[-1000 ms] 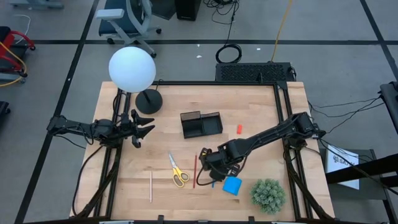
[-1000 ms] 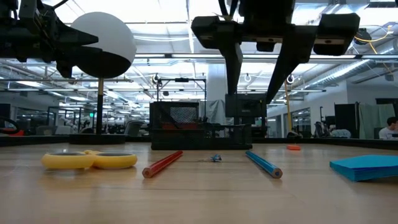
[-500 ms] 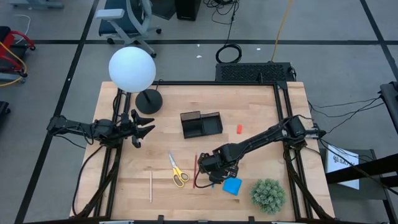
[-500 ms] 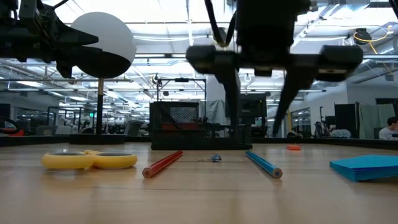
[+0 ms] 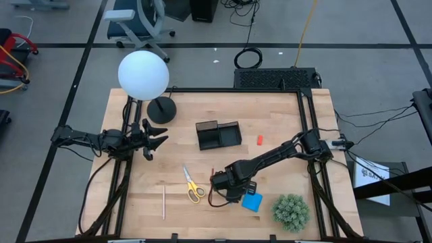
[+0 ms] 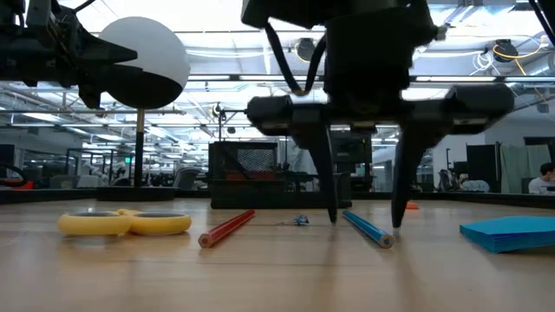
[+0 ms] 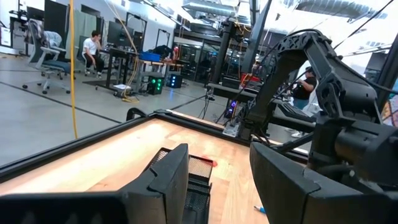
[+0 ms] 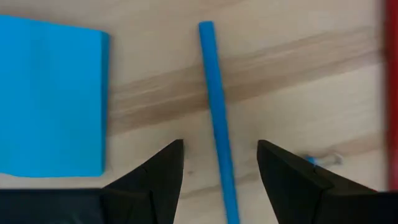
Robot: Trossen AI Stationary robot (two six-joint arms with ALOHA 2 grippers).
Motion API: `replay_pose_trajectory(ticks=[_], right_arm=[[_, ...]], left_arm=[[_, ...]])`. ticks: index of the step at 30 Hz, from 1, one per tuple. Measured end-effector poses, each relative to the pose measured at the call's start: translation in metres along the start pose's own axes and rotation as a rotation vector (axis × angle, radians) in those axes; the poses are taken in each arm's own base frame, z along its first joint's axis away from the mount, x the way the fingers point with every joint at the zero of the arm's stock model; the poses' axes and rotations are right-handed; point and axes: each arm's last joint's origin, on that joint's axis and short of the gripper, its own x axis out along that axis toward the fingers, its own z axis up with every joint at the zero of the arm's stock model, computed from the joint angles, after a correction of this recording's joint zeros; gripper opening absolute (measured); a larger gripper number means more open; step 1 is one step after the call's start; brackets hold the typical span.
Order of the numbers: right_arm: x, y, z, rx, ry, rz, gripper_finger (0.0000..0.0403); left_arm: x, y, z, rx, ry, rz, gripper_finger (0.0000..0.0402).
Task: Pick and place office supplies into organizer
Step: Put the blue pencil into the desk organizer
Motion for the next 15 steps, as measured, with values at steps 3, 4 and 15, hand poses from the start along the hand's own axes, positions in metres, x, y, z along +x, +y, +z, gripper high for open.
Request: replay_pose_trajectory(ticks=[3,4,15], right_arm=[[0.0038,-0.0005,0.0007,-0.005,-0.015,0.019,0.0196],[0.0038,-0.0003,0.0005,-0.004,-0.019,0.024,0.0196],[0.0041,0.0027,-0.0008,-0.007,-0.016,0.061,0.0113]], left_arm=[[0.0,0.0,0.0001,0.0,-0.001,0.0,0.017],[0.0,0.0,0.0,0.0,0.0,0.0,0.017],[0.0,0.0,0.0,0.0,0.0,0.0,0.017]])
